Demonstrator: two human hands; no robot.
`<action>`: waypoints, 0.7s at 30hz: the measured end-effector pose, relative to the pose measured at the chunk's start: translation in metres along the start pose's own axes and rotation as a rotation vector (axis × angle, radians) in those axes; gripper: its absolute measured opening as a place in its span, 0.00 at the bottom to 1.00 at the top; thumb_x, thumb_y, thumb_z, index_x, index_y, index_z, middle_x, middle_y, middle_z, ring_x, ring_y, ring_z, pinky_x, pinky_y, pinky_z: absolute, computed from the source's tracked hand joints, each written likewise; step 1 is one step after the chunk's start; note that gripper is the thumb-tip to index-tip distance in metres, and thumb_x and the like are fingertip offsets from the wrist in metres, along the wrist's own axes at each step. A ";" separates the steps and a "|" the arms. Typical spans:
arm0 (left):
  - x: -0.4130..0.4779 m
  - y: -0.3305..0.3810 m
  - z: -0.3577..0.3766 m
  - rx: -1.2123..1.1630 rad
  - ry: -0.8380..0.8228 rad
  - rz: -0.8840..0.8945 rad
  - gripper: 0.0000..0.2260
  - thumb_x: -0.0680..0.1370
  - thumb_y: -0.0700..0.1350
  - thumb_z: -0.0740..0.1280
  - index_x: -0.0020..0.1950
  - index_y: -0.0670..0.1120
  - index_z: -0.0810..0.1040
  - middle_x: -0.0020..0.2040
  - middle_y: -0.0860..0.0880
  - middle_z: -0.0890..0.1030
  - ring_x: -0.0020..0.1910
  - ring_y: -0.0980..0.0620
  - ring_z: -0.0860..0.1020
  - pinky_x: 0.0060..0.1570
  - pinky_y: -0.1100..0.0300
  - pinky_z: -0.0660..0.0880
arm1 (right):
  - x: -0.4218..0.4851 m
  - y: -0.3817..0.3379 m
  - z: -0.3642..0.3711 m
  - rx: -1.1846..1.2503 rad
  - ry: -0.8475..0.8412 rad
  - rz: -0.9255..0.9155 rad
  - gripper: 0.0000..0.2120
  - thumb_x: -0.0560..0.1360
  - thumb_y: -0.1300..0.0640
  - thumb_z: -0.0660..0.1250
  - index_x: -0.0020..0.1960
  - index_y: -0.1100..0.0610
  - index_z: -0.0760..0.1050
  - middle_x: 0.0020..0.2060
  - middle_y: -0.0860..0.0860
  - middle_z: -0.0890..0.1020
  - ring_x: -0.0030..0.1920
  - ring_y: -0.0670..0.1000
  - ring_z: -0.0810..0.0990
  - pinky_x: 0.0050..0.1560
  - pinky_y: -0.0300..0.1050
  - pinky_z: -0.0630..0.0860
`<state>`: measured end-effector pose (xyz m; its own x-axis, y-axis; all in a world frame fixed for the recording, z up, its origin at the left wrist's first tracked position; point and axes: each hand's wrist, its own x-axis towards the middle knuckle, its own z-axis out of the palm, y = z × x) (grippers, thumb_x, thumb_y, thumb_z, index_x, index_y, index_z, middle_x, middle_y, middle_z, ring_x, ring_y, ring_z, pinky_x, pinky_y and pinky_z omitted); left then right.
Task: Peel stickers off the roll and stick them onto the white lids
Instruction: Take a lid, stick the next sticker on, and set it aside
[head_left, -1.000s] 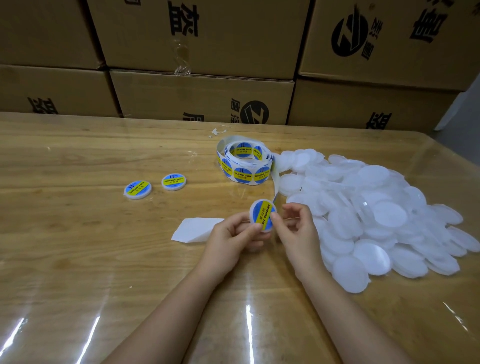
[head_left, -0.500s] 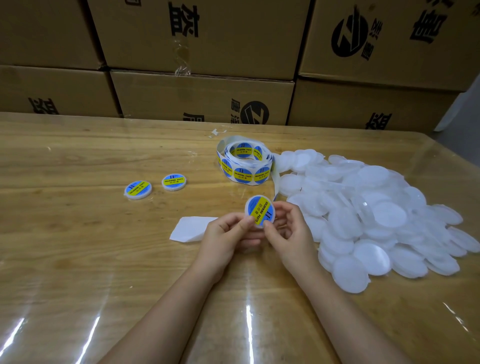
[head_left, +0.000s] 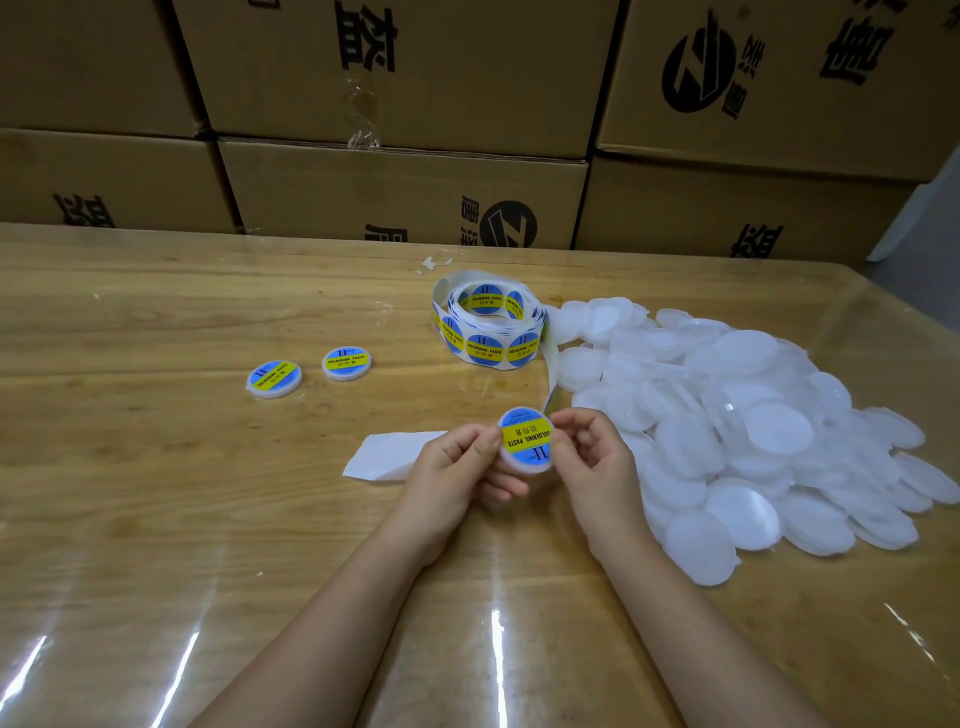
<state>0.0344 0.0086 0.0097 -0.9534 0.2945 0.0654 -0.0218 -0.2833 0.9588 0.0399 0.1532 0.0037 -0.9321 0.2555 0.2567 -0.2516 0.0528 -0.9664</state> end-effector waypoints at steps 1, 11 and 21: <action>0.000 0.000 0.000 0.010 -0.014 0.000 0.12 0.74 0.50 0.61 0.44 0.42 0.77 0.34 0.48 0.84 0.31 0.54 0.82 0.31 0.66 0.76 | 0.000 0.000 0.000 0.002 -0.001 -0.001 0.11 0.75 0.69 0.64 0.45 0.53 0.75 0.37 0.47 0.80 0.37 0.42 0.78 0.39 0.32 0.74; -0.004 0.001 0.002 0.156 -0.126 -0.010 0.12 0.78 0.47 0.58 0.44 0.41 0.77 0.33 0.49 0.82 0.30 0.55 0.80 0.34 0.65 0.77 | -0.001 -0.001 0.000 -0.005 -0.035 -0.001 0.12 0.76 0.67 0.64 0.44 0.50 0.76 0.33 0.47 0.79 0.36 0.45 0.77 0.38 0.34 0.75; -0.005 0.004 0.005 0.193 -0.088 -0.016 0.13 0.81 0.42 0.56 0.41 0.42 0.76 0.32 0.49 0.80 0.29 0.55 0.77 0.34 0.65 0.75 | -0.005 -0.003 0.001 -0.085 -0.161 -0.010 0.10 0.69 0.53 0.68 0.49 0.48 0.73 0.40 0.46 0.76 0.40 0.43 0.77 0.42 0.36 0.74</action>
<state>0.0404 0.0110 0.0144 -0.9234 0.3782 0.0657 0.0297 -0.1002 0.9945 0.0453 0.1507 0.0048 -0.9611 0.0968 0.2586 -0.2443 0.1380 -0.9598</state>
